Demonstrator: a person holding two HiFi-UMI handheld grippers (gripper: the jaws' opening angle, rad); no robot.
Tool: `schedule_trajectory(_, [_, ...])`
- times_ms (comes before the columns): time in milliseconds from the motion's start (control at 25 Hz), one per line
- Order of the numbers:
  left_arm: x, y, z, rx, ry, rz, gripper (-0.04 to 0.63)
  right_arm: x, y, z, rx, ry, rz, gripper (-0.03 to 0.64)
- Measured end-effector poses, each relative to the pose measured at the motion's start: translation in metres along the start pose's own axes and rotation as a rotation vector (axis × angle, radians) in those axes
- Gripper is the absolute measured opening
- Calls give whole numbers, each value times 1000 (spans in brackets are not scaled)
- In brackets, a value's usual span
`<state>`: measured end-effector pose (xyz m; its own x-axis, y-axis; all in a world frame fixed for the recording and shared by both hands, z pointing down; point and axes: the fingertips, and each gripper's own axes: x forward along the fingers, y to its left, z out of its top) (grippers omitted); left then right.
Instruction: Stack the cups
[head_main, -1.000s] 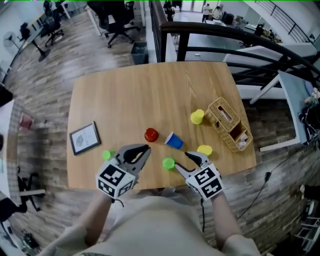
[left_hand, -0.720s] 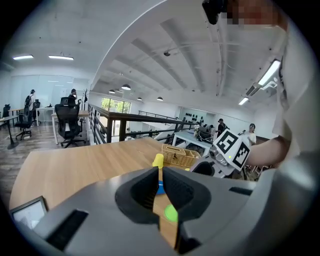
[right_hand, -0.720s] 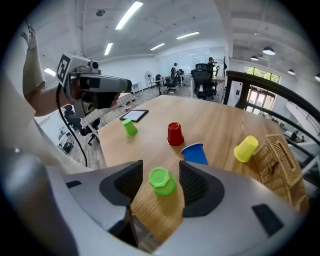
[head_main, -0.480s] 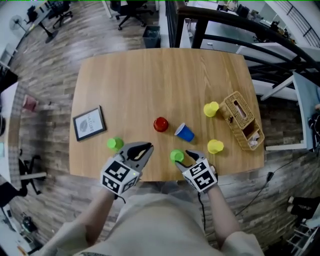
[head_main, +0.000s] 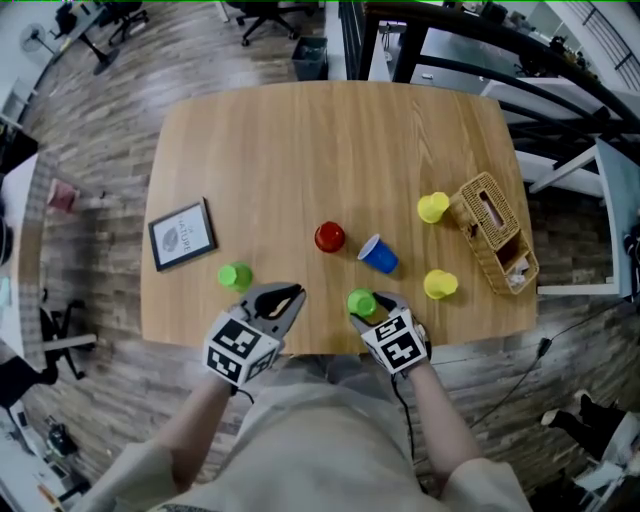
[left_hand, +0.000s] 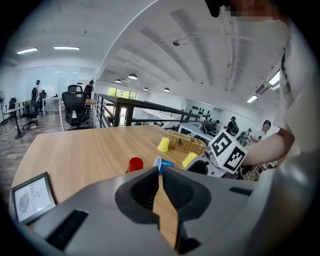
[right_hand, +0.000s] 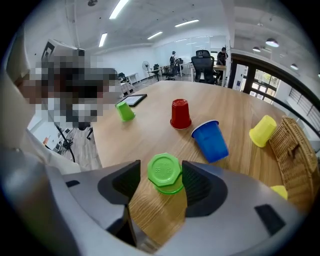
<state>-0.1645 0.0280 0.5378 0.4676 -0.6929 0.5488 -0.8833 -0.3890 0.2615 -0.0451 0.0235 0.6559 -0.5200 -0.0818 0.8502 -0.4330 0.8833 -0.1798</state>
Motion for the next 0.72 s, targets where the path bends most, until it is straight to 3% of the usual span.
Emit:
schedule_trajectory(440, [9, 0, -6, 1, 36, -26, 43, 3, -6, -6, 17, 40, -29, 244])
schedule_trajectory(720, [20, -13, 20, 49, 19, -67, 43, -38, -22, 6, 39, -5, -80, 244])
